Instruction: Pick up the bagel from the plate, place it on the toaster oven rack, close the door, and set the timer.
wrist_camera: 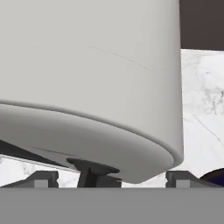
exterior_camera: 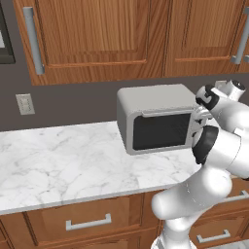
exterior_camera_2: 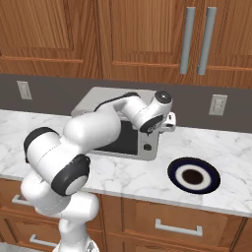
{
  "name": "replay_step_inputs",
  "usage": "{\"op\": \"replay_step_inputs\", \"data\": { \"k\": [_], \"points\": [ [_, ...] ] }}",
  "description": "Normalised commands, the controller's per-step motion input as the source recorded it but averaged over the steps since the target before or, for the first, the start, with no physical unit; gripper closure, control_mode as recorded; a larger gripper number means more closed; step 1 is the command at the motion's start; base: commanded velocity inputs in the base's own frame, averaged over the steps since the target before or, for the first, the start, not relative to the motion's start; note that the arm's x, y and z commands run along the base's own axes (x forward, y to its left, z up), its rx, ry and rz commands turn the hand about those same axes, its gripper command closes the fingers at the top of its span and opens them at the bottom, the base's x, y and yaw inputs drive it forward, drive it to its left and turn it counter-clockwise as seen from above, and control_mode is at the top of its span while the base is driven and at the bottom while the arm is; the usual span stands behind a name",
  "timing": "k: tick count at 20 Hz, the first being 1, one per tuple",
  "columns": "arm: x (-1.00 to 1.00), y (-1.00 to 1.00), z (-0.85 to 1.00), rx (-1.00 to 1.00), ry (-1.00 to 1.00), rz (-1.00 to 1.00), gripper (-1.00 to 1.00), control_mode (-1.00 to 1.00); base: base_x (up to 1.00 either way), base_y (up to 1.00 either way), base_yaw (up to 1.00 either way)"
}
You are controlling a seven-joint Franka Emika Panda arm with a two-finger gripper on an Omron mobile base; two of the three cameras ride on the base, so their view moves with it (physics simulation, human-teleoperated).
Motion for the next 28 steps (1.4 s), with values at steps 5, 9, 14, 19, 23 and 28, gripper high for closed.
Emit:
{"op": "replay_step_inputs", "data": {
  "k": [5, 9, 14, 19, 23, 28],
  "points": [
    [0.15, -0.2, -0.15, 0.0, 0.01, 0.0, 1.0, -1.0, 0.0, 0.0, 0.0],
    [0.29, -0.2, -0.04, 0.0, 0.02, 0.0, 1.0, -1.0, 0.0, 0.0, 0.0],
    [0.31, -0.23, -0.01, 0.0, 0.03, 0.0, 1.0, -1.0, 0.0, 0.0, 0.0],
    [0.26, -0.36, -0.06, 0.04, 0.04, 0.02, 1.0, -1.0, 0.0, 0.0, 0.0],
    [0.11, -0.4, -0.21, 0.13, 0.01, 0.05, 1.0, -1.0, 0.0, 0.0, 0.0],
    [0.24, -0.36, -0.28, 0.23, 0.07, 0.04, 1.0, -1.0, 0.0, 0.0, 0.0]
  ]
}}
